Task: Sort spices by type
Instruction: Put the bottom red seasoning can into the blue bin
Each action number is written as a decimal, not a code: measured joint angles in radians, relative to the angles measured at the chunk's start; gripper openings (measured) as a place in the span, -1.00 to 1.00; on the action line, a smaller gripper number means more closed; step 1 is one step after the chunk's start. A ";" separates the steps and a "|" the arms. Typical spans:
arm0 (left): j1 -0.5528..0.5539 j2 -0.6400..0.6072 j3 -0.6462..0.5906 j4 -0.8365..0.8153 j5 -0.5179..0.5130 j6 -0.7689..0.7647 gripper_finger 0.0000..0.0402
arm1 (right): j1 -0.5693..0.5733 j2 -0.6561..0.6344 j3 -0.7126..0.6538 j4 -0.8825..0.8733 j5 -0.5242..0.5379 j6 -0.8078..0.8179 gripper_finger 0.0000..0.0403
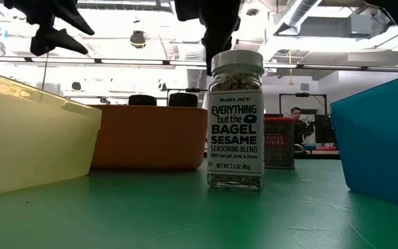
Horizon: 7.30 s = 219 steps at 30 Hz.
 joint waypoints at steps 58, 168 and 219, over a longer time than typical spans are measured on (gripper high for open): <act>0.000 -0.001 0.000 -0.018 0.163 0.022 0.02 | -0.069 -0.159 -0.743 0.266 -0.057 0.103 0.62; -0.001 -0.072 0.000 0.167 0.142 0.161 0.02 | 0.611 -0.154 -0.602 0.321 -0.088 1.742 0.32; -0.001 -0.072 0.000 0.123 0.236 0.184 0.02 | 0.506 -0.165 -0.588 0.337 -0.262 1.809 0.98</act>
